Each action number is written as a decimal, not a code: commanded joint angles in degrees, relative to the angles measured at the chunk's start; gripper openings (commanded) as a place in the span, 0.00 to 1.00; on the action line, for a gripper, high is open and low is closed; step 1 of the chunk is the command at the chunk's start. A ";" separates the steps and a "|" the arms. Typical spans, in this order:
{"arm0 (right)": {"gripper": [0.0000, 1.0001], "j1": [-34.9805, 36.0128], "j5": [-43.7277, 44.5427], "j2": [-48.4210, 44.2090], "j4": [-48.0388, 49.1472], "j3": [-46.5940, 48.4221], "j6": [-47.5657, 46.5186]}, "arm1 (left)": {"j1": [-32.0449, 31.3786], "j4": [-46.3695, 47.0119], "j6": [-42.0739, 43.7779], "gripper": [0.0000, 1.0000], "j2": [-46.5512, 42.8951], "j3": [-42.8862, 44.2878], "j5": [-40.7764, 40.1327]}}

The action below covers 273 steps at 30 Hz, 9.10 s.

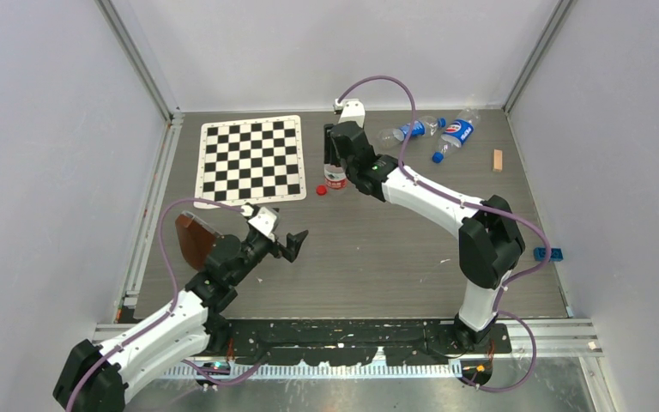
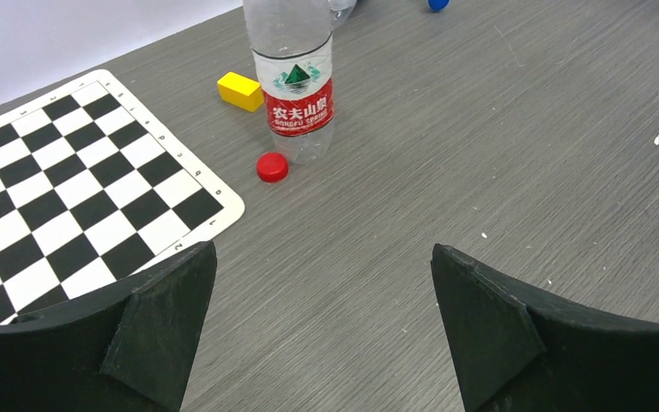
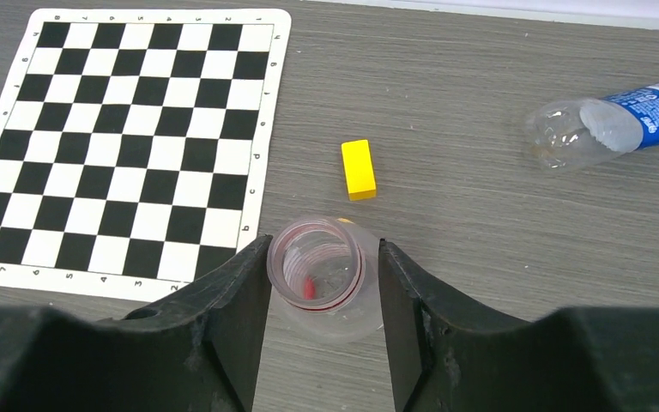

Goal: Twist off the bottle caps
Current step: Place the plastic bottle at the center of the board, then pick up the plastic bottle at the center of the board.

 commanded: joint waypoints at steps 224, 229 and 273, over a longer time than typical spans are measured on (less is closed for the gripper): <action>0.35 -13.49 -79.73 -35.35 45.05 -54.24 21.94 | -2.47 41.30 -38.68 0.57 34.54 14.08 28.57; 0.46 -13.33 -79.49 -35.42 41.65 -53.68 20.43 | -2.55 40.48 -37.23 0.41 32.67 12.89 27.22; 0.67 -13.39 -57.93 -36.47 25.62 -43.47 34.67 | -5.01 -8.20 -5.10 0.32 25.26 23.23 31.59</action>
